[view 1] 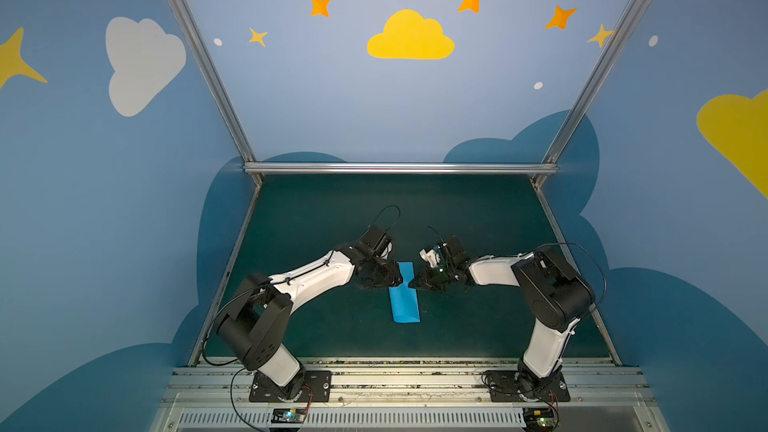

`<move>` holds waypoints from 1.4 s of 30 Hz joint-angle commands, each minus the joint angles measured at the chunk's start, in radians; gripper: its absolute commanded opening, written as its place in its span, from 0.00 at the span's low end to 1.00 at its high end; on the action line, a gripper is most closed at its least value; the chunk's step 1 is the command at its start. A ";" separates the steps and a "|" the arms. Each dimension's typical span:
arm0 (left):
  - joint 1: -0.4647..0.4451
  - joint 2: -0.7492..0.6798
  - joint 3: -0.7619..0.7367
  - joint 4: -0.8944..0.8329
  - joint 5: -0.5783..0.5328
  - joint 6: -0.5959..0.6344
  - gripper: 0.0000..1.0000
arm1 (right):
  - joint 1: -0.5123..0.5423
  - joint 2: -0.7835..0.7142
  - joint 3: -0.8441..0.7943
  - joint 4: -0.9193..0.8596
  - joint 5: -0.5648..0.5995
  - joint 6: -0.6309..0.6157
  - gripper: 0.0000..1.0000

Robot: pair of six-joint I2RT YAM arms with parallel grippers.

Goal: Fold a paper plane with a square sheet of paper (fold left side to right side)

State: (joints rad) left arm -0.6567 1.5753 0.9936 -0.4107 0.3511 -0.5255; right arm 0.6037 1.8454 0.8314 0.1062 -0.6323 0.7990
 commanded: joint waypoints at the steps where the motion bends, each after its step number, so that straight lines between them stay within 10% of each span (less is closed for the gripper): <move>1: -0.008 0.003 -0.049 0.050 0.067 -0.022 0.36 | 0.004 0.049 -0.031 -0.051 0.062 -0.020 0.00; 7: -0.022 0.032 -0.083 0.123 0.072 -0.045 0.12 | 0.004 0.054 -0.030 -0.056 0.066 -0.022 0.00; 24: -0.023 0.099 -0.242 0.272 0.005 -0.114 0.07 | 0.004 0.058 -0.037 -0.061 0.069 -0.032 0.00; 42: 0.028 0.130 -0.058 0.179 -0.005 -0.025 0.07 | 0.003 0.072 -0.032 -0.074 0.074 -0.046 0.00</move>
State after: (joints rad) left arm -0.6357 1.6653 0.9195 -0.2081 0.3508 -0.5804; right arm 0.6006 1.8530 0.8284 0.1181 -0.6437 0.7753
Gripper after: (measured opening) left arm 0.079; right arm 0.047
